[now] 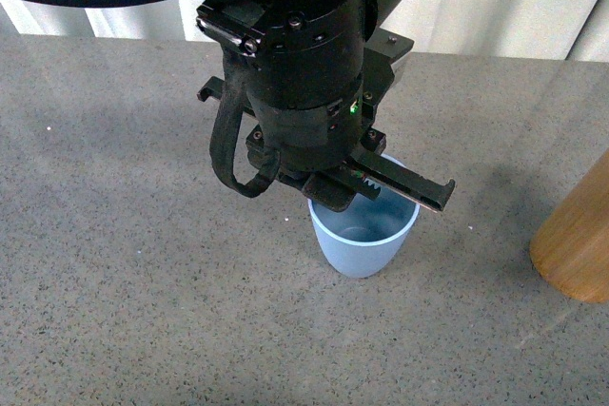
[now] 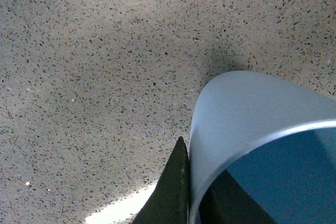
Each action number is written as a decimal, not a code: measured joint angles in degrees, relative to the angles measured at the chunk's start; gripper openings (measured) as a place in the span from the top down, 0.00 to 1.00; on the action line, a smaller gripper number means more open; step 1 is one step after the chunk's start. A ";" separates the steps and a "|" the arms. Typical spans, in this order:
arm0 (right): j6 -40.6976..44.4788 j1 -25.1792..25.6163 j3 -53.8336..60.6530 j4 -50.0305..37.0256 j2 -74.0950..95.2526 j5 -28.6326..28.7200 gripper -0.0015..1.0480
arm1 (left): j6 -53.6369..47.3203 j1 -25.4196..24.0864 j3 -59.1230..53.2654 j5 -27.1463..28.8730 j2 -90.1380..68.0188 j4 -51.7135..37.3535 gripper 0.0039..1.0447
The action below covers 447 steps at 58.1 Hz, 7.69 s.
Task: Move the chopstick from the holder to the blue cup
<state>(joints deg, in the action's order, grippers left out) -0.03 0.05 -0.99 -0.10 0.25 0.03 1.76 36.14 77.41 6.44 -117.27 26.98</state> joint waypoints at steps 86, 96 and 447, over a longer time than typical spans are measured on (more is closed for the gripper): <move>0.00 0.00 0.00 0.00 0.00 0.02 0.10 | -1.57 -18.12 -21.38 3.48 34.07 -19.04 0.06; 0.00 0.00 0.00 0.00 0.00 0.00 0.10 | -1.70 -18.58 -35.63 9.03 35.26 -51.54 0.25; -0.31 -26.93 -36.89 -44.68 78.75 3.26 0.98 | -1.57 -36.02 -76.32 -6.43 117.15 -27.02 0.06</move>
<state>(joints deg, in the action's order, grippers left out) -0.34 -26.87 -37.89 -44.77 79.00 3.29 0.19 0.12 1.08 0.01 -0.12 -0.03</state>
